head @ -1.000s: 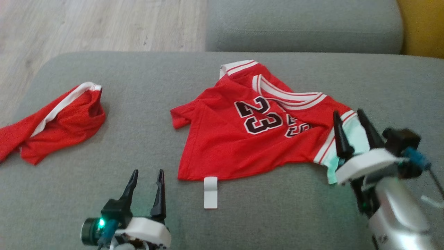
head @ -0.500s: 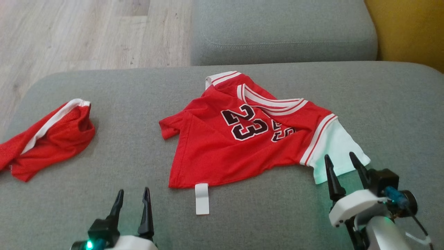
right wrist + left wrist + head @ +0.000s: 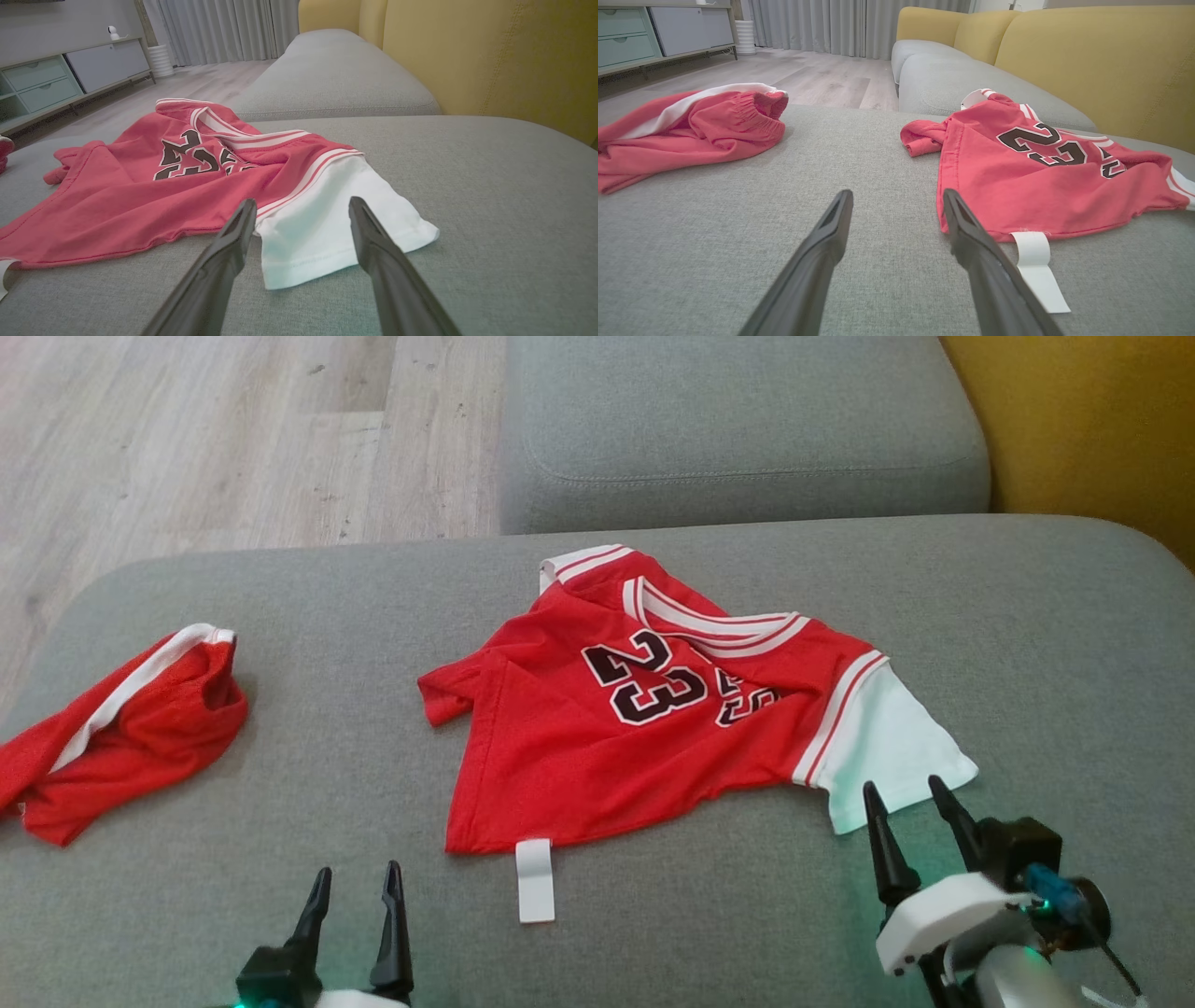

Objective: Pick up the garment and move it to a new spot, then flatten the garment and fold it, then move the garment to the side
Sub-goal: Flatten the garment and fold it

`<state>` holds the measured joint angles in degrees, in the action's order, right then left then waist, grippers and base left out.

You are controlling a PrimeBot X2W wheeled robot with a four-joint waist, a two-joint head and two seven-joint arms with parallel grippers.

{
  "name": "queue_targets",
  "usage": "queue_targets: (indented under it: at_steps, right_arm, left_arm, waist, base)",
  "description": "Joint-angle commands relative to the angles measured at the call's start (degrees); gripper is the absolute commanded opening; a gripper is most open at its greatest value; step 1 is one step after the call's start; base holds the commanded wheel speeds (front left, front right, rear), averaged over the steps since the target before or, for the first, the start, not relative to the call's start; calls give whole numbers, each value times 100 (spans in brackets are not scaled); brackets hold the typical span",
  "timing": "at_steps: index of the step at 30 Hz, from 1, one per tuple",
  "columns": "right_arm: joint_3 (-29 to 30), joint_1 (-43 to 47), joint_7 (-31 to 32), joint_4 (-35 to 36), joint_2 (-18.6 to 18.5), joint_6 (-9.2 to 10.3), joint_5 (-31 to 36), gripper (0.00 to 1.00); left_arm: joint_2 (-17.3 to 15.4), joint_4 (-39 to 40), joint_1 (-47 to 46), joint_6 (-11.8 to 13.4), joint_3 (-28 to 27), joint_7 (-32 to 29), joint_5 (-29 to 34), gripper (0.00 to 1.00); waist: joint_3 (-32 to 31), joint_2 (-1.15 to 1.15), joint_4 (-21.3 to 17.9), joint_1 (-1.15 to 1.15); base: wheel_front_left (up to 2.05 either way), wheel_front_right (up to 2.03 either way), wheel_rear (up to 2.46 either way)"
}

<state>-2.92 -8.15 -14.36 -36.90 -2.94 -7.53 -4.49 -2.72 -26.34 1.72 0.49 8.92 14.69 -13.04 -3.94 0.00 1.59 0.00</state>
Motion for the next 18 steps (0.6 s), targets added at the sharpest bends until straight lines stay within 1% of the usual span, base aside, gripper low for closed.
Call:
queue_targets:
  at_steps: [1, 9, 14, 18]
  right_arm:
    - [-155, -102, -63, 137, 5, 4, -19, 100]
    - [-158, -138, -63, 119, 5, 4, -14, 100]
    - [-152, -240, -63, 176, 5, 4, 44, 100]
    - [-145, -330, -63, 167, 6, 4, 61, 100]
  left_arm:
    - [-16, 140, -154, -9, -188, 30, 39, 100]
    - [-16, 123, -180, -79, -110, 30, 44, 100]
    - [-16, 39, -331, -232, 84, 30, -75, 100]
    - [-16, -167, -509, -388, 342, 30, -421, 100]
  waist:
    - [-2, 0, -9, 0]
    - [59, 0, -42, 0]
    - [260, 0, -103, 0]
    - [466, 0, -265, 0]
  base:
    - [0, 0, 0]
    - [0, 0, 0]
    - [0, 0, 0]
    - [0, 0, 0]
